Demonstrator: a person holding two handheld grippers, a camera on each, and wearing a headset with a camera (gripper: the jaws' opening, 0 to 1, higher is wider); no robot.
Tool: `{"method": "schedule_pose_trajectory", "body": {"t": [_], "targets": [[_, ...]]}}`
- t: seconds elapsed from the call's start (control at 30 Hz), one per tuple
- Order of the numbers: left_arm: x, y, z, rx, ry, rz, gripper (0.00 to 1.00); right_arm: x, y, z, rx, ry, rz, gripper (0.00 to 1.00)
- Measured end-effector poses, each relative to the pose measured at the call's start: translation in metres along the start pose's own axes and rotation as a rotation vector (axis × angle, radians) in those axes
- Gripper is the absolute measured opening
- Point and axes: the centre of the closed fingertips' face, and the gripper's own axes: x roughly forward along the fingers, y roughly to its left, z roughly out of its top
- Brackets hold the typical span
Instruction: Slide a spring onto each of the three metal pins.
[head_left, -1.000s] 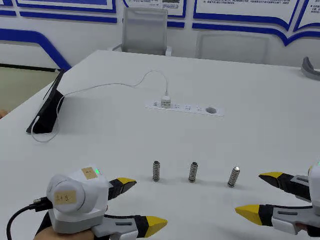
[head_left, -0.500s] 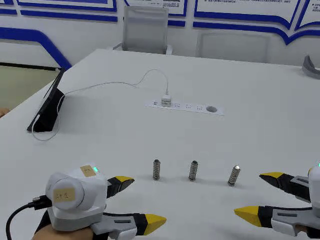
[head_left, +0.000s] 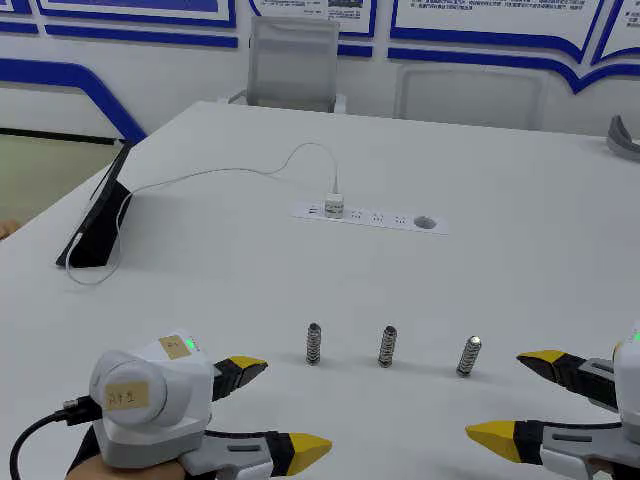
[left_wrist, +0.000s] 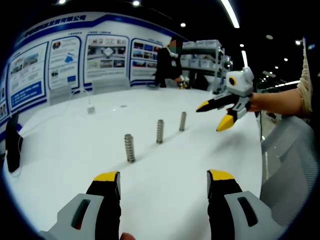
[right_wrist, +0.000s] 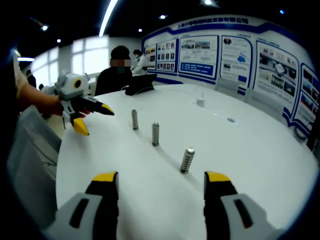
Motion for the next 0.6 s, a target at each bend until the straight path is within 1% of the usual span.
{"method": "schedule_pose_trajectory", "body": {"t": [0.27, 0.6], "targets": [[0.0006, 0.0018, 0.0019, 0.0, -0.005, 0.003, 0.71, -0.0004, -0.0001, 0.0022, -0.001, -0.007, -0.001, 0.71], [-0.0002, 0.0036, 0.0011, -0.001, -0.004, 0.008, 0.72, 0.0, -0.0003, 0.0045, -0.003, -0.014, 0.0, 0.72]]}}
